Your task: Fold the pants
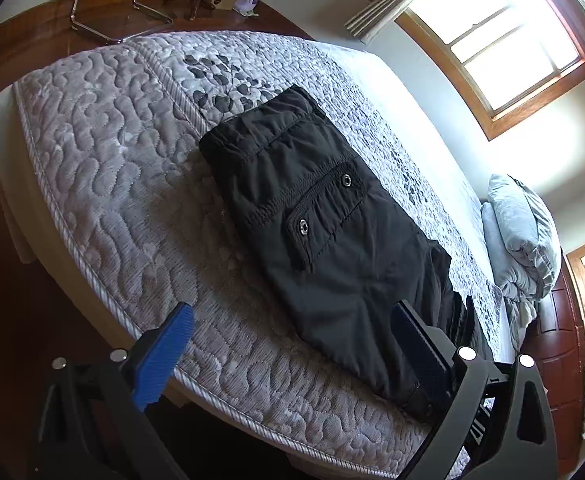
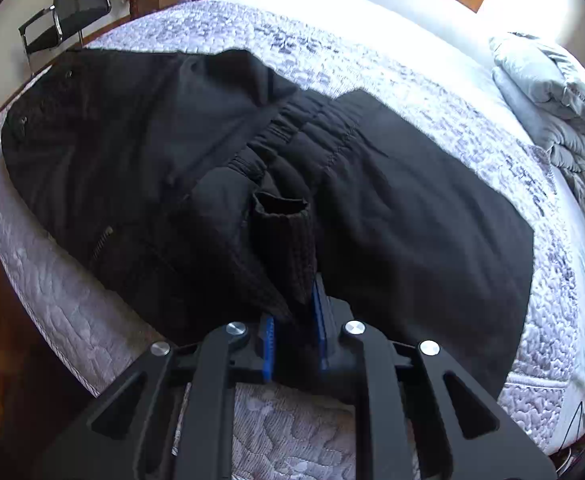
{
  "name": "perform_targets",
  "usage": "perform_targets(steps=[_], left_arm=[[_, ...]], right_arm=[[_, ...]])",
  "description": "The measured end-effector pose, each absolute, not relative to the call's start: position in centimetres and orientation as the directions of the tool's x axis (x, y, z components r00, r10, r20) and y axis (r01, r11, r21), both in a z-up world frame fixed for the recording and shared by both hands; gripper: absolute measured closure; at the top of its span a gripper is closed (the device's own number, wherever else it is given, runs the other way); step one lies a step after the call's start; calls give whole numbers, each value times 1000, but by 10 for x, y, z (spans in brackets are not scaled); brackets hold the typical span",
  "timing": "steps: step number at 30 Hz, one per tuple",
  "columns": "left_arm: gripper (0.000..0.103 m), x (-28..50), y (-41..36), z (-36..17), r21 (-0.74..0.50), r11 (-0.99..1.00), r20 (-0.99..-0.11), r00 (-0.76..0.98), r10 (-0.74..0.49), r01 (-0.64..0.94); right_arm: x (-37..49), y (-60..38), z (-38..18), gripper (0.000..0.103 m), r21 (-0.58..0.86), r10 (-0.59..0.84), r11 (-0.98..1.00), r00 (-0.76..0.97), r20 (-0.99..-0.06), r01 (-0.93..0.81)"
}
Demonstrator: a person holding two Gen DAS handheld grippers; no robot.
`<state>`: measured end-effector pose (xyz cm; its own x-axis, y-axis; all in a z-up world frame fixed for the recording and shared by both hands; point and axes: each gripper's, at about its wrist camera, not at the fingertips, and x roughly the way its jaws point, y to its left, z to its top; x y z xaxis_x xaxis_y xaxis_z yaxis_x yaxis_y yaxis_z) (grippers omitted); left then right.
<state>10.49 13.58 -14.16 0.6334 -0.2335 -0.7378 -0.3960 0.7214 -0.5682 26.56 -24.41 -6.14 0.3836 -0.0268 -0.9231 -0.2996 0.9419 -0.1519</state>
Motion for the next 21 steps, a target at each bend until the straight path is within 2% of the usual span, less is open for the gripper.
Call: perform_targets(steps=[4, 6, 9, 10, 11, 12, 14, 15, 17, 21], left_arm=[[4, 108, 136, -139, -569, 722, -735, 637, -233, -393], [4, 110, 135, -137, -572, 722, -732, 640, -234, -389], [4, 115, 135, -136, -574, 724, -731, 639, -242, -382], [4, 117, 135, -135, -573, 724, -732, 637, -243, -383], [4, 118, 135, -135, -574, 724, -732, 636, -244, -383], [4, 119, 134, -135, -576, 722, -732, 634, -248, -384], [4, 119, 133, -135, -580, 718, -733, 631, -254, -385], [4, 119, 133, -136, -580, 717, -734, 629, -255, -386], [4, 119, 132, -135, -577, 719, -737, 626, -254, -387], [4, 121, 131, -136, -573, 718, -741, 623, -249, -395]], right_arm=[[264, -244, -64, 86, -151, -21, 937, 381, -924, -314], [264, -244, -65, 82, -135, -7, 938, 371, -929, -319], [262, -247, -64, 70, -84, 40, 943, 361, -932, -321], [261, -249, -62, 60, -54, 68, 944, 352, -934, -326], [259, -251, -60, 53, -17, 100, 945, 339, -935, -327], [257, -255, -55, 51, 26, 137, 946, 328, -935, -322], [250, -265, -46, 38, 174, 276, 928, 292, -916, -330], [246, -272, -41, 37, 290, 378, 902, 260, -889, -321], [244, -286, -34, 32, 428, 495, 857, 230, -838, -287], [249, -311, -16, 32, 501, 538, 843, 340, -771, -198]])
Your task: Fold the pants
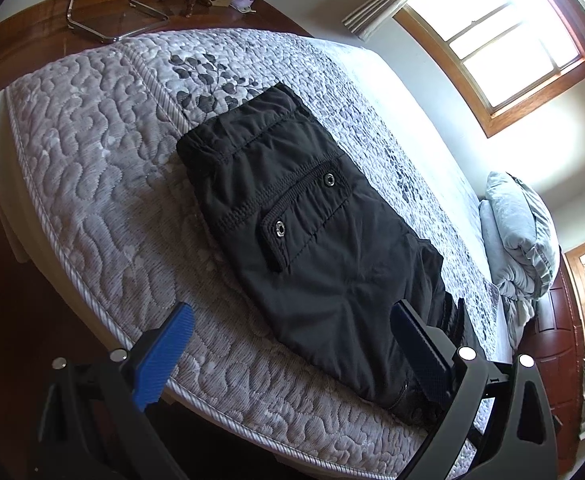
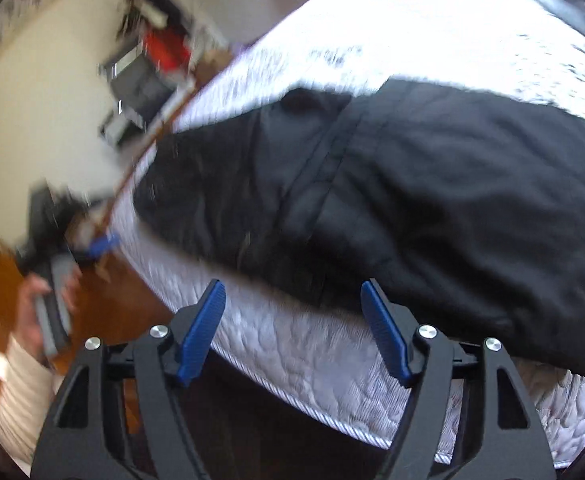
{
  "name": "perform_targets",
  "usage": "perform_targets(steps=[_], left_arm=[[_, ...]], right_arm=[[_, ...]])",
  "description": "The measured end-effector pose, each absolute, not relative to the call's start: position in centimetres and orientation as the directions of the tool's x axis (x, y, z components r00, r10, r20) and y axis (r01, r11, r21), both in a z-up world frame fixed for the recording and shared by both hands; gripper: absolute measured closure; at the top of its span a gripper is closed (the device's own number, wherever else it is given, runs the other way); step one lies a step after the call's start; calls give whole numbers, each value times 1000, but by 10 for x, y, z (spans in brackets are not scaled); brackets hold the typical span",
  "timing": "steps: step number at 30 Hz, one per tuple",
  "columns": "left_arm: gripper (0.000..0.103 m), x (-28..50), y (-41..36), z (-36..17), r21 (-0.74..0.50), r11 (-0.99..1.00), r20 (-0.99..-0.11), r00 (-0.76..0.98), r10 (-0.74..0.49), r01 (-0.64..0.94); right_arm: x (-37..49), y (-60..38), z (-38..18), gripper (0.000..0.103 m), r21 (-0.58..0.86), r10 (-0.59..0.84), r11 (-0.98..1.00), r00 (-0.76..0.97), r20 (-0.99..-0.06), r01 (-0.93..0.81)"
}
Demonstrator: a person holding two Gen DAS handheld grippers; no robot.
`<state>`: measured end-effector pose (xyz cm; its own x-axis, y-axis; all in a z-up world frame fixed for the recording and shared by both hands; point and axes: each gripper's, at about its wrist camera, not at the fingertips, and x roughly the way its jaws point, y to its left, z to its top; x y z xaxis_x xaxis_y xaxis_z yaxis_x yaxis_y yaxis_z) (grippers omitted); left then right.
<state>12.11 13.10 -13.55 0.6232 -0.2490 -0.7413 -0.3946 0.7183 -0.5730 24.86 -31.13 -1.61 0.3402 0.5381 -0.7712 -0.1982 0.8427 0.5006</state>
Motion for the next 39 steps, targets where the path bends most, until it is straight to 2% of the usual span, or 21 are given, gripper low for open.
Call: perform_targets(steps=[8, 15, 19, 24, 27, 37, 39], left_arm=[[4, 134, 137, -143, -574, 698, -747, 622, -233, -428], [4, 152, 155, -165, -595, 646, -752, 616, -237, -478], [4, 159, 172, -181, -721, 500, -667, 678, -310, -480], [5, 159, 191, -210, -862, 263, -506, 775, -379, -434], [5, 165, 198, -228, -889, 180, -458, 794, -399, -422], [4, 178, 198, -235, -871, 139, -484, 774, -409, -472], [4, 187, 194, -229, -895, 127, -438, 787, -435, -428]], right_arm=[[275, -307, -44, 44, 449, 471, 882, 330, -818, -145], [266, -308, -53, 44, 444, 467, 884, 306, -829, -147], [253, -329, -26, 37, 464, 484, 873, 383, -787, -148], [237, -357, -5, 37, 438, 442, 892, 432, -786, -115], [230, -369, 2, 37, 407, 407, 908, 444, -798, -100], [233, -359, -4, 37, 371, 379, 923, 425, -822, -105], [233, -353, -9, 37, 363, 378, 925, 406, -832, -117]])
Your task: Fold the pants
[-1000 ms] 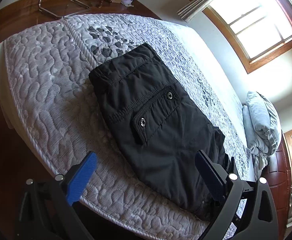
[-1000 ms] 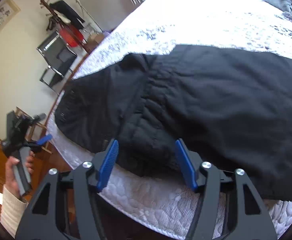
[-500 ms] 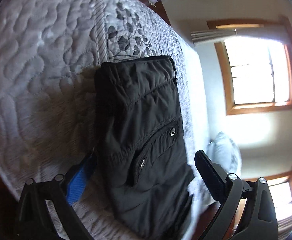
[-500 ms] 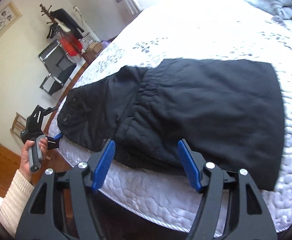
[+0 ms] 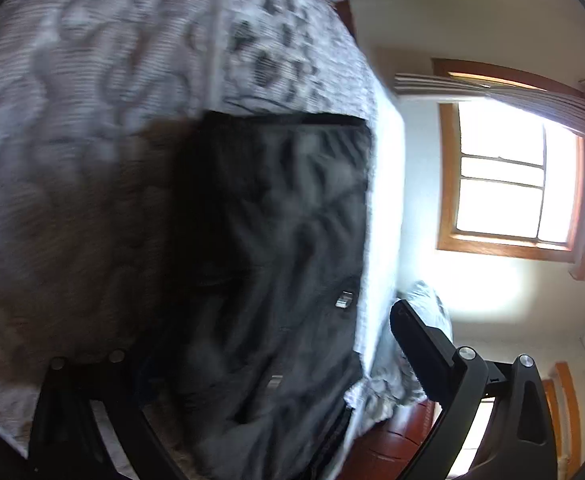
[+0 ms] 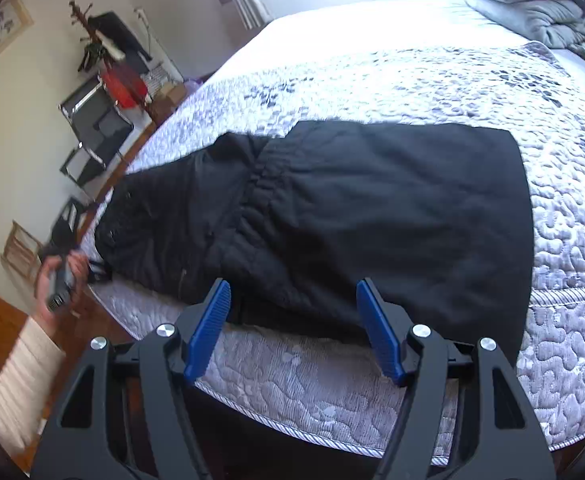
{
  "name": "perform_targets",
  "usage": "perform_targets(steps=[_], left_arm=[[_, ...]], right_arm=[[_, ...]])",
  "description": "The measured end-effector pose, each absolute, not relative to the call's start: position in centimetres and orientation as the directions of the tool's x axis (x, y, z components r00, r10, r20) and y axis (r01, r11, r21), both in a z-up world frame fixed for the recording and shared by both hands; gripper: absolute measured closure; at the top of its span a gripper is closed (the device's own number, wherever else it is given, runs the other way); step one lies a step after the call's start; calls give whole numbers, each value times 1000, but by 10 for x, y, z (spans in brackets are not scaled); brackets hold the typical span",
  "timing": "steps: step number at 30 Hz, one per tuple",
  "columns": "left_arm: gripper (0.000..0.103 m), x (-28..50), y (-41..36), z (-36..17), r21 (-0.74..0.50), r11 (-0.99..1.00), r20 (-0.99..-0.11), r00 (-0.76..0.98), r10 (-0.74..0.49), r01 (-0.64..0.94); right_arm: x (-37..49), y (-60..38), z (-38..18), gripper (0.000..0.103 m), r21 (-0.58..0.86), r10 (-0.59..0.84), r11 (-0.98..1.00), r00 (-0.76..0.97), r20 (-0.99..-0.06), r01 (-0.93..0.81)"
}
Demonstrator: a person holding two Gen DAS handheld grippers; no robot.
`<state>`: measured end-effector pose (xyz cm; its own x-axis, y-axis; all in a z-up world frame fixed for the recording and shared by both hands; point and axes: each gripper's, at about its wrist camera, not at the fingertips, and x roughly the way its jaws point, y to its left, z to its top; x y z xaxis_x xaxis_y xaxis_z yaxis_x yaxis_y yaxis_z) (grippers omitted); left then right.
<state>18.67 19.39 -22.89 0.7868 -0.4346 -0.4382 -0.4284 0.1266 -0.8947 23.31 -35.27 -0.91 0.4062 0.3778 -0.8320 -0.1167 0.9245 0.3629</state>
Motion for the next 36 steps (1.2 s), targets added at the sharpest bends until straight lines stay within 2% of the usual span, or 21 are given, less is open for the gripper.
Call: perform_targets(steps=[4, 7, 11, 13, 15, 16, 20, 21, 25, 30, 36], left_arm=[[4, 200, 183, -223, -877, 184, -477, 754, -452, -445], [4, 213, 175, -238, -859, 188, -499, 698, -514, -476], [5, 220, 168, -233, -835, 225, -540, 672, -507, -501], [17, 220, 166, -230, -820, 241, -563, 658, -500, -519], [44, 220, 163, -228, -775, 283, -625, 618, -477, -565], [46, 218, 163, -229, -766, 291, -636, 612, -470, -573], [81, 207, 162, -227, -809, 216, -575, 657, -488, -547], [86, 205, 160, -224, -813, 222, -571, 662, -484, -539], [90, 203, 143, -196, -815, 300, -580, 688, -436, -496], [90, 207, 111, -150, -835, 390, -535, 737, -412, -388], [89, 218, 49, -91, -772, 596, -525, 750, -402, -221]], right_arm=[[233, -348, -13, 37, 367, 385, 922, 395, -834, -123], [233, -348, -15, 37, 368, 384, 922, 392, -836, -117], [235, -352, -17, 37, 368, 377, 924, 390, -840, -100], [234, -355, -19, 37, 373, 377, 923, 390, -840, -89], [233, -358, -21, 36, 374, 375, 924, 388, -842, -80], [233, -359, -22, 35, 373, 372, 925, 387, -843, -75], [231, -362, -27, 35, 370, 364, 927, 378, -851, -60], [231, -363, -27, 35, 370, 363, 927, 378, -852, -57], [228, -367, -25, 33, 366, 358, 929, 387, -850, -55], [223, -380, -20, 32, 370, 350, 928, 409, -843, -32], [213, -397, -16, 31, 377, 337, 926, 439, -833, 4]])
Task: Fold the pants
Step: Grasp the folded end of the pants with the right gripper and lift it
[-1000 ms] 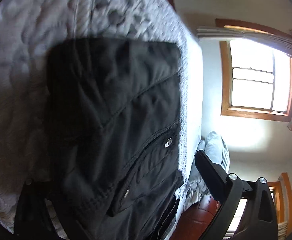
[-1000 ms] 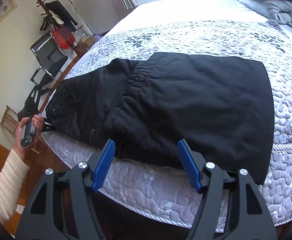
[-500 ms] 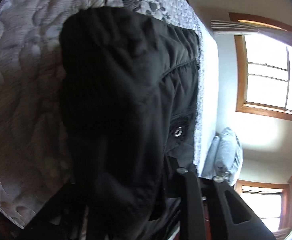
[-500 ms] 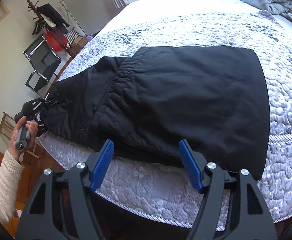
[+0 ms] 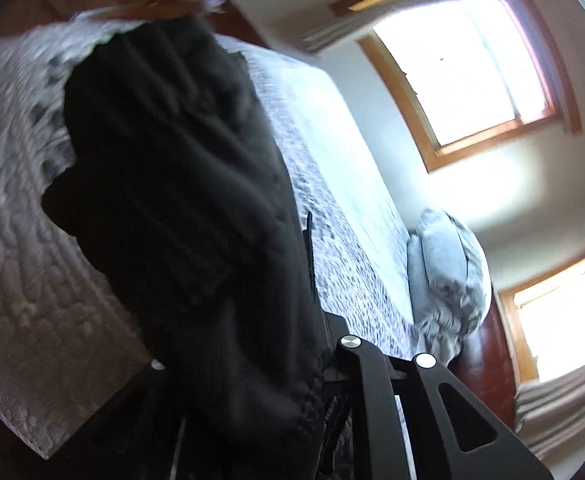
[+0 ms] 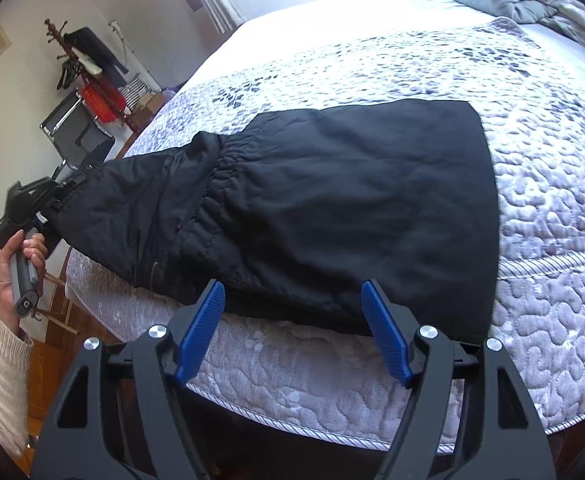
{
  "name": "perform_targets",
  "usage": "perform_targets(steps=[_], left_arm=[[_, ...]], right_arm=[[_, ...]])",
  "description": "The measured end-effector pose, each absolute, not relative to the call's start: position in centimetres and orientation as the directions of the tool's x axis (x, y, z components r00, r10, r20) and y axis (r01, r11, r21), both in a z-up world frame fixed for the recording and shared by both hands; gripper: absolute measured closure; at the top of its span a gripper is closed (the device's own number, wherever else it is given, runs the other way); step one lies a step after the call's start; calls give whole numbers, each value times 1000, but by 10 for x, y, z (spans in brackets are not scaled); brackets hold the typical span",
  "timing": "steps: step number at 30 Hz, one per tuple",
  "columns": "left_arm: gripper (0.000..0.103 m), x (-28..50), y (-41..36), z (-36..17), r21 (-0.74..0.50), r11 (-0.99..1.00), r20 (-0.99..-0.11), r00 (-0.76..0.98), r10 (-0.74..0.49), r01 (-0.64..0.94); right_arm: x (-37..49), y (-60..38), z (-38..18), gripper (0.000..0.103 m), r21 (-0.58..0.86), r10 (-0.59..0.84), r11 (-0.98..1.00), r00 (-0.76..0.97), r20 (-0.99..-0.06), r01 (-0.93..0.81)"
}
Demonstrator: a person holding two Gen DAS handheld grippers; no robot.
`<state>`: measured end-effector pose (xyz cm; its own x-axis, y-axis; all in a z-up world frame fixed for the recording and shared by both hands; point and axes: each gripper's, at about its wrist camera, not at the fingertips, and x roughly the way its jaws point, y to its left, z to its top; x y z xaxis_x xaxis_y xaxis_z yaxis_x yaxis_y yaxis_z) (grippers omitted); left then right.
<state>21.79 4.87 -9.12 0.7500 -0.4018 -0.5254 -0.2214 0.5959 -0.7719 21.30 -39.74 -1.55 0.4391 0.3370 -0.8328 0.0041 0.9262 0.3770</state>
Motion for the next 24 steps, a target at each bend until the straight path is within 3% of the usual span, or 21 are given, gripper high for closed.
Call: perform_targets(steps=[8, 17, 24], left_arm=[[80, 214, -72, -44, -648, 761, -540, 682, -492, 36], [75, 202, -200, -69, -422, 888, -672, 595, -441, 181], [44, 205, -279, -100, -333, 905, -757, 498, -423, 263]], right_arm=[[205, -432, -21, 31, 396, 313, 914, 469, -826, 87], [193, -468, -25, 31, 415, 288, 895, 498, -818, 163], [188, -487, -21, 29, 441, 284, 875, 528, -801, 199]])
